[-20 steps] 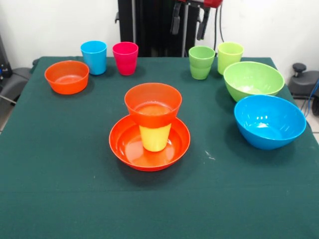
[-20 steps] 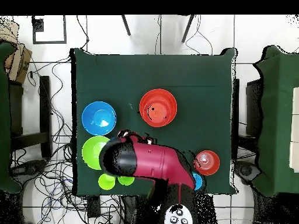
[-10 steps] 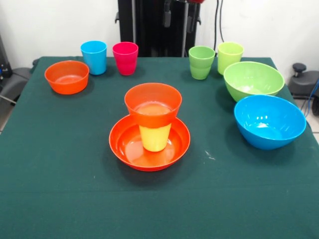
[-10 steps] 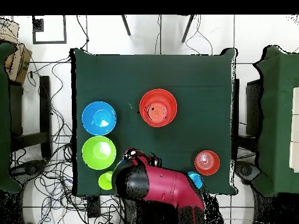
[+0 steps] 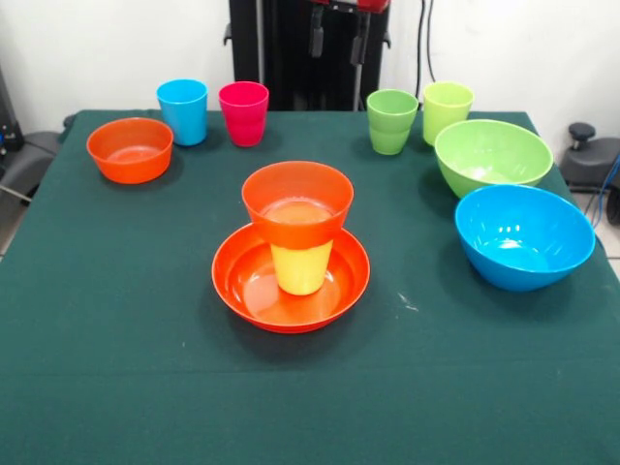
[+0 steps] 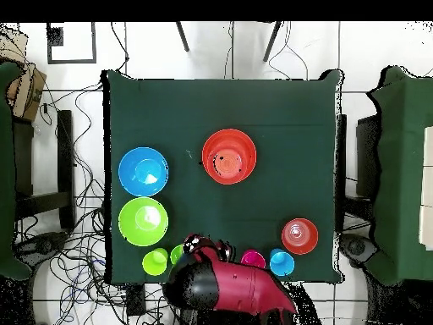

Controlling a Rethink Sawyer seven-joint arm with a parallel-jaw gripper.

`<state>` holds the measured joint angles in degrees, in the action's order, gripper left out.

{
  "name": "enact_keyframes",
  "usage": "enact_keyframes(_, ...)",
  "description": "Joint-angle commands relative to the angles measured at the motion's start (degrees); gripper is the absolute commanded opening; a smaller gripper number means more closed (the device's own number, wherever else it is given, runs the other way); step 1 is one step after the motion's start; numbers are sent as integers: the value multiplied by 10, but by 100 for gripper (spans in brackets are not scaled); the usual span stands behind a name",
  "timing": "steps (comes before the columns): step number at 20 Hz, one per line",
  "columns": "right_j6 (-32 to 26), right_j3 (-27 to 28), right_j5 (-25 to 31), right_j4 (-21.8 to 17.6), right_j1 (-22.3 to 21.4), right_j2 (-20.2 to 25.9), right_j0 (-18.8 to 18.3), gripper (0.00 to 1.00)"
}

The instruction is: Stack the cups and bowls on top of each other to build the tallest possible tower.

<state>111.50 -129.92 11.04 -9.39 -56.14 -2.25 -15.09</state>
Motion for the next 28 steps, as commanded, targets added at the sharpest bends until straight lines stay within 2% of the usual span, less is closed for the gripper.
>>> enact_keyframes(1,14,-48,-71,-71,54,59,-29,100)
enact_keyframes(3,9,-59,-68,-86,42,64,-48,100)
enact_keyframes(8,-19,-97,-64,-140,19,104,-127,100)
enact_keyframes(12,-32,-98,-65,-187,29,116,-172,100)
enact_keyframes(16,-20,-117,-71,-226,18,118,-192,100)
enact_keyframes(19,14,-133,-103,-252,20,84,-155,100)
enact_keyframes(23,61,-128,-190,-283,78,18,-76,100)
enact_keyframes(28,74,-117,-269,-311,148,-41,-26,100)
